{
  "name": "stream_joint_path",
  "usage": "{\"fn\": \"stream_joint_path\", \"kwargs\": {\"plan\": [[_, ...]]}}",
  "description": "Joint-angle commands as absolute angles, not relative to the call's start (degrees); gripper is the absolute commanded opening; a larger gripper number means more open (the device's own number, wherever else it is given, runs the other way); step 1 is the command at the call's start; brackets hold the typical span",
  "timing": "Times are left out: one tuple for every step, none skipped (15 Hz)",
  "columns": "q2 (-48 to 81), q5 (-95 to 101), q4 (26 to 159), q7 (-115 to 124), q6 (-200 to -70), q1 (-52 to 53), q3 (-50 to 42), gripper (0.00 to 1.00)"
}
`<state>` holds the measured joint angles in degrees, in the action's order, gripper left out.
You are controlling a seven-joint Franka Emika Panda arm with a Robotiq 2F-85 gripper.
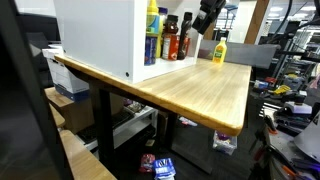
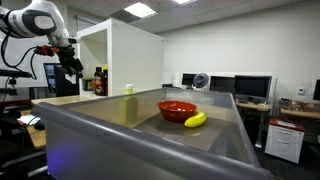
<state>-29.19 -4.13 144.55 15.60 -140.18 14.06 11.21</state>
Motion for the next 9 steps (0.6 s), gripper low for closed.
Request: {"fn": "stream_joint_path", "kwargs": {"plan": [[-27.77,-6.79,144.63,11.88,-146.68,15.10,11.31,1.00],[-27.35,-7.08,144.58,12.03,-148.37,15.36,11.37,1.00],[-27.00,-7.06,144.56,12.03,-149.62,15.52,11.48,1.00],[-26.65,-7.04,144.51,12.14,-150.77,15.69,11.59,1.00],[-26.27,-7.03,144.48,12.02,-151.96,15.95,11.64,1.00],[-25.94,-7.12,144.39,11.91,-152.81,16.22,11.65,1.00],[-25.64,-6.79,144.34,12.04,-153.77,16.25,11.92,1.00],[-25.24,-6.56,144.31,11.96,-154.88,16.43,12.06,1.00],[-24.91,-6.14,144.32,11.99,-155.95,16.30,12.34,1.00]]}}
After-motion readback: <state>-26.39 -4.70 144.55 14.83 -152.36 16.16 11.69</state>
